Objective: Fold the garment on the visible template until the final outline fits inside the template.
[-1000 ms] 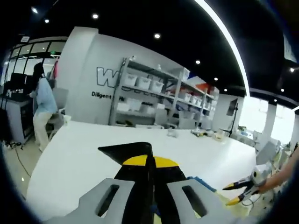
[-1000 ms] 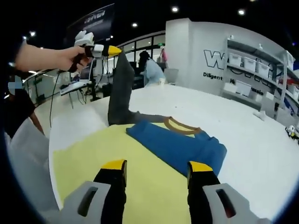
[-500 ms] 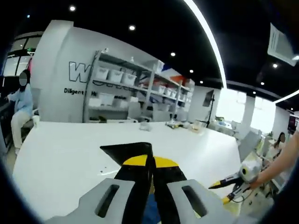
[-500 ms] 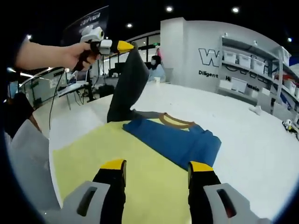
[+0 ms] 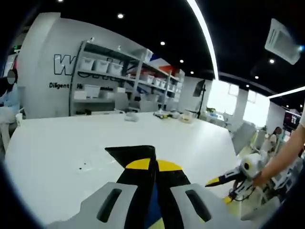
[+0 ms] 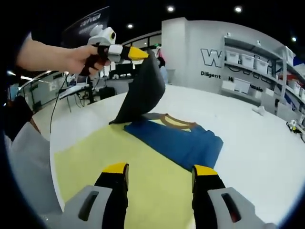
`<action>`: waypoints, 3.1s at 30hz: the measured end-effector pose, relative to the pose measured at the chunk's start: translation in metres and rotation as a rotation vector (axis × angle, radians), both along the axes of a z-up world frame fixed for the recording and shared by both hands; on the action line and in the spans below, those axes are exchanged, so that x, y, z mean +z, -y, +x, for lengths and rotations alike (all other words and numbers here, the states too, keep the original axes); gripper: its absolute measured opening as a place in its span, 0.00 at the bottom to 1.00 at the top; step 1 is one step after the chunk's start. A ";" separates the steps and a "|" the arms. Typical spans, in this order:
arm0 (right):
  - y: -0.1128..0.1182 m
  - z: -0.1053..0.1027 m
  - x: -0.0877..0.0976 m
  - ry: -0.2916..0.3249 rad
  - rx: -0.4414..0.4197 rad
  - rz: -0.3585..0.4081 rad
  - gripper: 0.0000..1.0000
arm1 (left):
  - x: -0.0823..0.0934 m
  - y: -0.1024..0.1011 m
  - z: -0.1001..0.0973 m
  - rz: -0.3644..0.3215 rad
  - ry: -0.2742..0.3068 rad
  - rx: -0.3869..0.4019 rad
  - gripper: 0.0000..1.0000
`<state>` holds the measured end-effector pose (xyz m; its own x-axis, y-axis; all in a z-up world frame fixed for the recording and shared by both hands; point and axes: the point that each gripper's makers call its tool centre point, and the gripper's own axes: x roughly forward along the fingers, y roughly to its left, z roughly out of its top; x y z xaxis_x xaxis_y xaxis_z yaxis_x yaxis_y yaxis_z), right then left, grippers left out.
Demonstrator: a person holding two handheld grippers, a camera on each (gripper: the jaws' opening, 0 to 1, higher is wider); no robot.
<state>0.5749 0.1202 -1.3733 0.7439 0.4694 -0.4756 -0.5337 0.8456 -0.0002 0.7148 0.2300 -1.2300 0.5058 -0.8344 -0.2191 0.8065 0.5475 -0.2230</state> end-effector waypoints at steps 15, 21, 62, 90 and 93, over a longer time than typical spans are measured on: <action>0.013 0.000 -0.003 -0.010 -0.010 -0.009 0.50 | -0.067 0.046 -0.001 0.129 -0.052 -0.062 0.01; 0.019 0.000 -0.006 -0.018 -0.014 -0.012 0.50 | -0.089 0.060 -0.005 0.192 -0.061 -0.066 0.01; 0.035 -0.009 -0.018 -0.041 -0.038 0.012 0.49 | -0.164 0.116 -0.054 0.288 -0.205 -0.119 0.25; 0.011 -0.023 -0.014 -0.039 0.074 -0.008 0.47 | -0.153 -0.027 -0.125 0.342 -0.158 -0.146 0.22; 0.005 -0.032 -0.014 -0.041 0.132 -0.014 0.47 | -0.154 -0.047 -0.142 0.354 -0.159 -0.167 0.22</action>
